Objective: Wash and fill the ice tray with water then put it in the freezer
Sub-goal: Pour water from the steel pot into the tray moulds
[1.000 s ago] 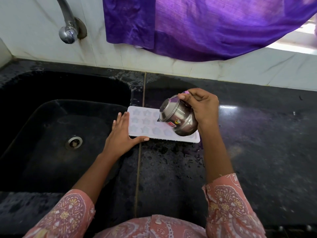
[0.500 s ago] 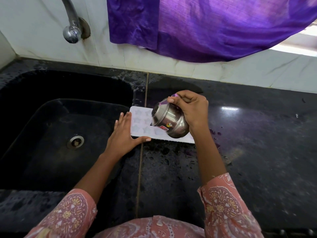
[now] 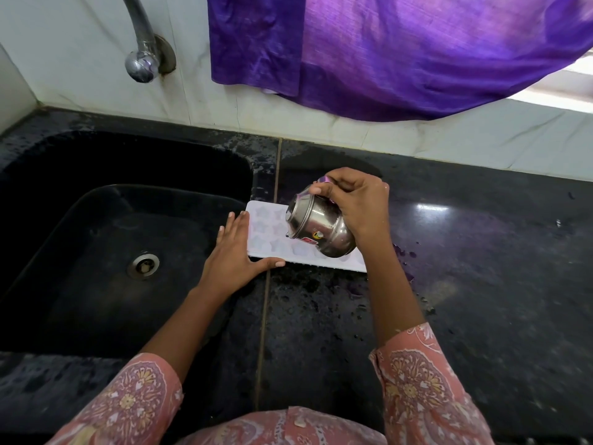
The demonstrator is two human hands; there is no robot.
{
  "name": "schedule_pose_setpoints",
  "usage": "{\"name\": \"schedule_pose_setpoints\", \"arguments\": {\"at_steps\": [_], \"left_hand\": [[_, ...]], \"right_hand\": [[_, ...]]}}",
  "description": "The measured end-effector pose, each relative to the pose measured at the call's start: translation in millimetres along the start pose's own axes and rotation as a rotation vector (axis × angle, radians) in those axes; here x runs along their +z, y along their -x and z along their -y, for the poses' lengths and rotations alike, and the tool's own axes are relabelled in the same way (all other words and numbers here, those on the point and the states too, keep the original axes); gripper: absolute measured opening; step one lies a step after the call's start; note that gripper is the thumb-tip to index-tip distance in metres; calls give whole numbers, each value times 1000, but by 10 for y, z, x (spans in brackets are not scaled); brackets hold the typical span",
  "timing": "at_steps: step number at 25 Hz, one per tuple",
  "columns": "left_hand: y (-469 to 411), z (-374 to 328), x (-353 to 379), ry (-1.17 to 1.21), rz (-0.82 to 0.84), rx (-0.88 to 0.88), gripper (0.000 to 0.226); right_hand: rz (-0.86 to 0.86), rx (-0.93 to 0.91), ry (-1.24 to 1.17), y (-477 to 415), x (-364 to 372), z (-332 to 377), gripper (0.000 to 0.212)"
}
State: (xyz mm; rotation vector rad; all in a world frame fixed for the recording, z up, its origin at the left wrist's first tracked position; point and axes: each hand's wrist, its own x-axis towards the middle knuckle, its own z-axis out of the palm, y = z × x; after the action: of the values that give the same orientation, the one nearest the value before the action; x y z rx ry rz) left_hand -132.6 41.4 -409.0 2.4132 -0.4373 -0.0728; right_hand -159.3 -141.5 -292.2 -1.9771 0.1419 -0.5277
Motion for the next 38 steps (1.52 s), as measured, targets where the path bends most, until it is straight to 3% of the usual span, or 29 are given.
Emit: {"name": "schedule_pose_setpoints", "arguments": {"at_steps": [38], "left_hand": [[14,-24,-27,1,16,-15,113]], "right_hand": [[2,-133,26,-117,-35,110,20]]}}
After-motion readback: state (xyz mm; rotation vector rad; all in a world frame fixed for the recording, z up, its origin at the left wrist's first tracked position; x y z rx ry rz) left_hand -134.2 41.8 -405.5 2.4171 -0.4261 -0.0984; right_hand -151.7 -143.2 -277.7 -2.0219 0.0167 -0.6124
